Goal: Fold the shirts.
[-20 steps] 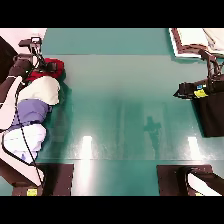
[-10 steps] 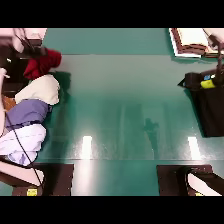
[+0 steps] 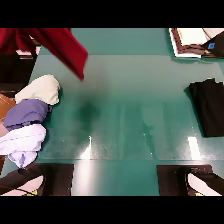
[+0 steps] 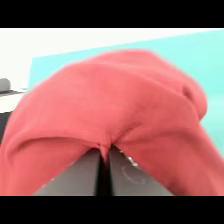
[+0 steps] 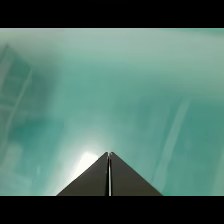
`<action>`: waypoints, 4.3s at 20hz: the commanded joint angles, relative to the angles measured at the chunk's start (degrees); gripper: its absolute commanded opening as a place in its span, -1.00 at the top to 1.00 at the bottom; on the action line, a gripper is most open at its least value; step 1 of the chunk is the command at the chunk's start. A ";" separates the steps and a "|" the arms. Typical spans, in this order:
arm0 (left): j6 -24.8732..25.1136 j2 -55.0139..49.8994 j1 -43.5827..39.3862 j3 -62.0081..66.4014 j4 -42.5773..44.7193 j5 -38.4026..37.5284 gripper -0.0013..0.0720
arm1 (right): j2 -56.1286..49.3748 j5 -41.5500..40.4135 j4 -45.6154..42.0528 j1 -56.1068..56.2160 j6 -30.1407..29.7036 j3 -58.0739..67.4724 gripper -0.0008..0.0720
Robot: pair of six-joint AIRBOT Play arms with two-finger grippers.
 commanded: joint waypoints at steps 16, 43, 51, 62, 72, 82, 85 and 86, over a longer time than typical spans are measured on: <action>-5.33 -7.34 -3.41 -35.23 -15.78 2.91 -0.81 | 0.00 8.07 0.04 -0.04 -0.22 5.25 0.93; 5.68 -20.96 1.46 -36.41 -31.34 12.07 0.90 | 0.24 4.87 3.21 0.02 3.96 -29.46 0.48; 5.70 -20.98 1.46 -36.37 -29.29 12.13 0.90 | -13.33 -20.92 35.17 12.81 -9.73 -56.76 -0.26; 5.35 -19.96 3.72 -36.35 -21.73 10.29 0.90 | -23.43 -24.30 29.49 16.15 -9.99 -41.75 0.93; 7.19 7.93 8.44 -28.22 -17.97 9.77 0.90 | 4.61 -1.51 7.32 -6.38 -5.07 -17.92 0.94; 7.19 28.35 8.44 -11.26 -27.04 0.68 0.90 | 14.27 11.54 7.34 -17.31 -4.55 6.84 0.94; 7.19 28.37 8.44 -9.27 -28.26 0.39 0.90 | 9.57 15.98 7.43 -20.41 -2.51 13.66 0.94; 7.21 27.69 8.44 -9.92 -28.22 0.20 0.90 | 7.30 17.33 7.52 -20.39 -1.25 15.34 0.94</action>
